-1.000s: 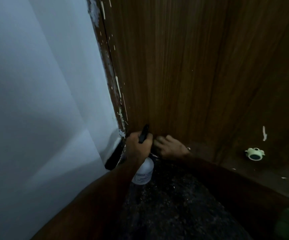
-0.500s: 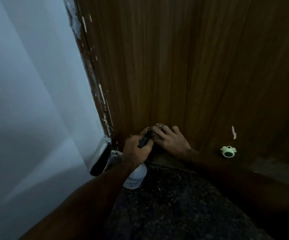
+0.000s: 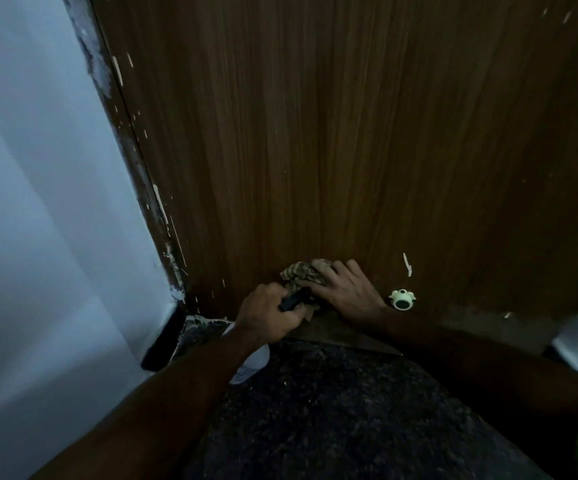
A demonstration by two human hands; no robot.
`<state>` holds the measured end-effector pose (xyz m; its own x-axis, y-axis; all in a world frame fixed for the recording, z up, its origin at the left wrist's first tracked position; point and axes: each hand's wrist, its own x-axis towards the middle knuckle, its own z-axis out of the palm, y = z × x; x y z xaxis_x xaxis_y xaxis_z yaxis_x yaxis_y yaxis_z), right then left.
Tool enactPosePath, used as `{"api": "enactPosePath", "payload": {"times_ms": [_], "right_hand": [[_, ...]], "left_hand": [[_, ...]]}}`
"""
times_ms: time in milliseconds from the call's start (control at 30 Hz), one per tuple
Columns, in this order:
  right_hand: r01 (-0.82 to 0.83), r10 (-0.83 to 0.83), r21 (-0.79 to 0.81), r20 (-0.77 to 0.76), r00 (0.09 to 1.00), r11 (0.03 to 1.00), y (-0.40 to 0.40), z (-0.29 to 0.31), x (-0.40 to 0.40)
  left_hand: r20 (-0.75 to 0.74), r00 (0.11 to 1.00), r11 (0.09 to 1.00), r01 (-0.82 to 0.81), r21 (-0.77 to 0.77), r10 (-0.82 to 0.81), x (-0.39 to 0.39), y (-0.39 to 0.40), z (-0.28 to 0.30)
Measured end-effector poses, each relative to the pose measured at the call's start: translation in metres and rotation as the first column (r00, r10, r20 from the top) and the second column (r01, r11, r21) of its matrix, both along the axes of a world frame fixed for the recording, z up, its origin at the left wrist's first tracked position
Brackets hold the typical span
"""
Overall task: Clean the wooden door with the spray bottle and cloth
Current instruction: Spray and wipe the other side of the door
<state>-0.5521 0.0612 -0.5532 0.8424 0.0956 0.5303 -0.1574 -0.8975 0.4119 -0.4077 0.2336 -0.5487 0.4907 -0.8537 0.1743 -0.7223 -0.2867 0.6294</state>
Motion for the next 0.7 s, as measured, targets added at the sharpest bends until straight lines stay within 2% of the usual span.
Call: {"api": "enactPosePath", "payload": {"times_ms": [200, 267, 333, 367, 433, 467, 533, 567, 600, 633, 700], "right_hand": [[0.039, -0.040, -0.052, -0.032, 0.999, 0.998, -0.006, -0.011, 0.001], [-0.001, -0.025, -0.194, -0.130, 0.991, 0.981, -0.011, -0.020, 0.004], [-0.091, -0.020, -0.341, -0.309, 0.951, 0.936, -0.014, -0.029, 0.005], [-0.128, -0.037, -0.389, -0.389, 0.921, 0.913, -0.014, -0.033, 0.005], [-0.158, -0.056, -0.433, -0.442, 0.895, 0.887, -0.011, -0.032, 0.002], [-0.121, -0.064, -0.402, -0.417, 0.907, 0.908, -0.009, -0.026, 0.000], [0.041, -0.103, -0.225, -0.269, 0.958, 0.973, -0.006, -0.009, -0.008], [0.130, -0.155, -0.137, -0.186, 0.970, 0.982, -0.007, 0.000, -0.016], [0.170, -0.186, -0.115, -0.145, 0.972, 0.979, -0.011, 0.003, -0.023], [0.151, -0.189, -0.190, -0.200, 0.961, 0.970, -0.017, 0.000, -0.029], [-0.045, -0.192, -0.472, -0.442, 0.876, 0.880, -0.033, -0.021, -0.030]], "left_hand": [[0.043, 0.997, 0.994, 0.068, -0.087, -0.064, 0.002, -0.001, 0.001], [0.021, 0.997, 0.990, 0.073, -0.121, -0.071, 0.003, -0.001, 0.001], [0.000, 0.998, 0.985, 0.066, -0.161, -0.067, 0.004, -0.003, 0.000], [-0.012, 0.998, 0.982, 0.063, -0.180, -0.067, 0.005, -0.004, 0.000], [-0.040, 0.997, 0.977, 0.058, -0.205, -0.068, 0.004, -0.005, 0.002], [-0.051, 0.996, 0.976, 0.057, -0.212, -0.069, 0.003, -0.007, 0.004], [-0.077, 0.994, 0.973, 0.058, -0.225, -0.077, 0.000, -0.010, 0.008], [-0.092, 0.993, 0.971, 0.056, -0.232, -0.079, -0.002, -0.012, 0.011], [-0.103, 0.992, 0.970, 0.049, -0.239, -0.076, -0.003, -0.014, 0.013], [-0.111, 0.991, 0.969, 0.040, -0.244, -0.069, -0.003, -0.015, 0.014], [-0.129, 0.990, 0.972, 0.029, -0.233, -0.060, -0.004, -0.015, 0.013]]}}
